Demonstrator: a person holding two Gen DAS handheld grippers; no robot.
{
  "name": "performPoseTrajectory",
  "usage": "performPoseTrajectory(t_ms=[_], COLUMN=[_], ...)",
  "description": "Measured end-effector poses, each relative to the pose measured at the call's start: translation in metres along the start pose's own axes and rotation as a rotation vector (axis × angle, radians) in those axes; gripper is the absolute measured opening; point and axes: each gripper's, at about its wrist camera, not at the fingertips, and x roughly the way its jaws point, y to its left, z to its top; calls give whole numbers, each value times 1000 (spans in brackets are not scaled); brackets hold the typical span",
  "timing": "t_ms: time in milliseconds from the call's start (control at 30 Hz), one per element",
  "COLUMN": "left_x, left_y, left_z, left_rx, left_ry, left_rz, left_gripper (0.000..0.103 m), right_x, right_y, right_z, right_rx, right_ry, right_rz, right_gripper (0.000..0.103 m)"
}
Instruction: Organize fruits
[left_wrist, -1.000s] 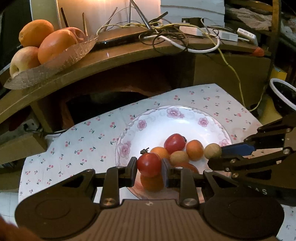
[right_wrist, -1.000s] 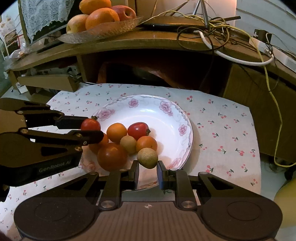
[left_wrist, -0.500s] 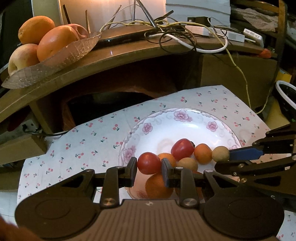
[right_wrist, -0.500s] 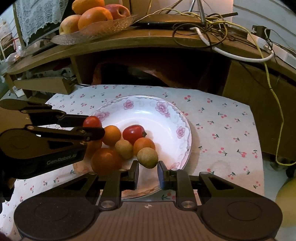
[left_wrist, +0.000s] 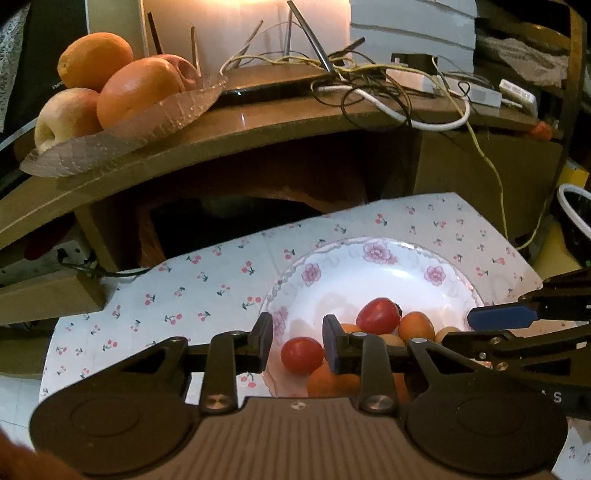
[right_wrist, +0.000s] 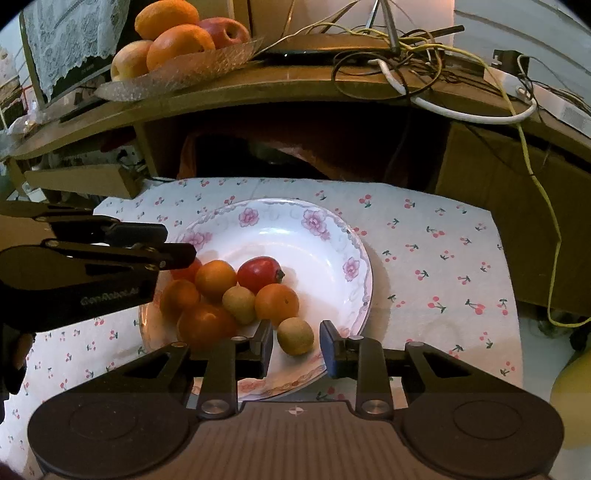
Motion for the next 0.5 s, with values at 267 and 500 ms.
performPoseTrajectory(t_ms=[267, 500], left_x=[-10, -41], left_y=[1, -6], left_z=[-2, -21], left_rx=[-6, -6], left_ry=[-9, -8], left_rz=[-2, 1], left_gripper=[36, 43], right_x=[-6, -24], right_y=[-6, -7], right_z=[2, -3], right_rx=[24, 49], right_ry=[-22, -37], right_rz=[-13, -40], right_gripper=[30, 36])
